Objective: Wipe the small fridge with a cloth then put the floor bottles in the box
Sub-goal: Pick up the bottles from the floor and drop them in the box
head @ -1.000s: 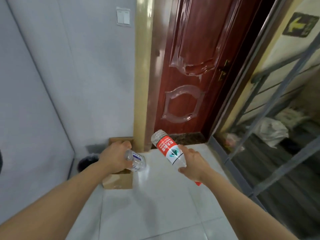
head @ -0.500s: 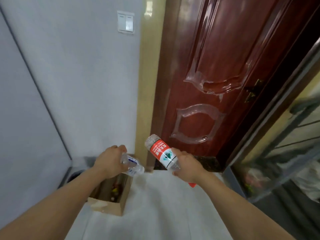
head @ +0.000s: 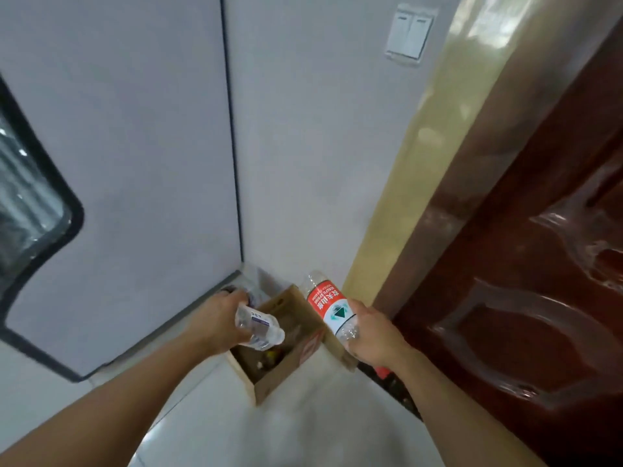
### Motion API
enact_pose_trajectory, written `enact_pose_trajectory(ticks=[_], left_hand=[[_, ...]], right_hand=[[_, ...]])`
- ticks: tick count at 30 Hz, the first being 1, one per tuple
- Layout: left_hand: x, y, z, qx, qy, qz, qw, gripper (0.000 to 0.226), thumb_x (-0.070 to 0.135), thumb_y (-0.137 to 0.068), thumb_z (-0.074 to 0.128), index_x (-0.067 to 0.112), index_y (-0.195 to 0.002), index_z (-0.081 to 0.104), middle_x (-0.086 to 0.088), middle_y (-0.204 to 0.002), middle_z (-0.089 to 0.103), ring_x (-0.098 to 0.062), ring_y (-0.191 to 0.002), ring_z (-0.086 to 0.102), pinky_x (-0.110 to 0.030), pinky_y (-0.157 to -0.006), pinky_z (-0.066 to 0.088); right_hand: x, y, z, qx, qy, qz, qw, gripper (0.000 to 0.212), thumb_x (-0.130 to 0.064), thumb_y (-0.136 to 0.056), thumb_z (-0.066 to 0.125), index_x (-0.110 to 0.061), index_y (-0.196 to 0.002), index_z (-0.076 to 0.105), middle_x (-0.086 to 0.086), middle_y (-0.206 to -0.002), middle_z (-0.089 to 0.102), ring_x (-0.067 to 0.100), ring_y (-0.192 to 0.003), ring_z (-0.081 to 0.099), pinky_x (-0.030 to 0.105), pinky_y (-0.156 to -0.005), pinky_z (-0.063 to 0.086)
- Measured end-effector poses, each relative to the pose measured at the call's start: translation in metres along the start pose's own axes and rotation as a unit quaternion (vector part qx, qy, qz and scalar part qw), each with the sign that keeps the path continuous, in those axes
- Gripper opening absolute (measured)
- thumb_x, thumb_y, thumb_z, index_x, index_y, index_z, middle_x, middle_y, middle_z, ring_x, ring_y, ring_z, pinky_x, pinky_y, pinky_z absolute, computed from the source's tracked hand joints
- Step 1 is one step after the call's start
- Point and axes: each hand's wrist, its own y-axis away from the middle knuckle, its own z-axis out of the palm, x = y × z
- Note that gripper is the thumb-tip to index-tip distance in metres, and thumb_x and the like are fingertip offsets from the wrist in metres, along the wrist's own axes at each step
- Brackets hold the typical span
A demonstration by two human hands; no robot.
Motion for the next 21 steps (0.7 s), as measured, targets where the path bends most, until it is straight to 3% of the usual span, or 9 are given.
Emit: enact_pose_trajectory(ticks=[4, 10, 15, 21], left_hand=[[-0.013, -0.019, 0.017, 0.009, -0.007, -0.062, 0.998, 0.048, 0.045, -0.063, 0.076, 0.027, -0.102, 0.055, 0.004, -0.099, 0.059, -0.013, -0.081, 0.055, -0.022, -0.063, 0.042], [-0.038, -0.079, 0.045, 0.012, 0.028, -0.128, 0.991, 0.046, 0.050, -0.065, 0.072, 0.028, -0.100, 0.051, 0.005, -0.095, 0.060, -0.011, -0.076, 0.054, -0.022, -0.058, 0.039], [-0.058, -0.115, 0.063, 0.007, 0.045, -0.194, 0.980, 0.048, 0.045, -0.068, 0.073, 0.027, -0.107, 0.051, 0.002, -0.100, 0.059, -0.011, -0.077, 0.049, -0.022, -0.059, 0.037], [-0.083, -0.128, 0.098, -0.010, 0.087, -0.287, 0.954, 0.054, 0.047, -0.069, 0.071, 0.026, -0.114, 0.050, 0.002, -0.104, 0.059, -0.016, -0.090, 0.057, -0.026, -0.068, 0.047]], right_hand=[[-0.012, -0.052, 0.006, -0.037, 0.012, -0.054, 0.998, 0.074, -0.026, -0.081, 0.070, -0.025, -0.142, 0.027, 0.007, -0.125, 0.051, 0.023, -0.114, 0.050, 0.036, -0.094, 0.049], [-0.031, -0.136, 0.018, -0.086, 0.074, -0.097, 0.989, 0.079, -0.032, -0.082, 0.071, -0.025, -0.144, 0.023, 0.007, -0.129, 0.050, 0.024, -0.116, 0.051, 0.040, -0.095, 0.049], [-0.034, -0.198, 0.030, -0.126, 0.100, -0.095, 0.982, 0.079, -0.032, -0.082, 0.071, -0.026, -0.144, 0.021, 0.007, -0.128, 0.051, 0.024, -0.114, 0.053, 0.040, -0.093, 0.050], [-0.038, -0.255, 0.060, -0.182, 0.136, -0.085, 0.970, 0.073, -0.034, -0.080, 0.072, -0.025, -0.138, 0.028, 0.005, -0.126, 0.052, 0.024, -0.113, 0.053, 0.036, -0.091, 0.049]])
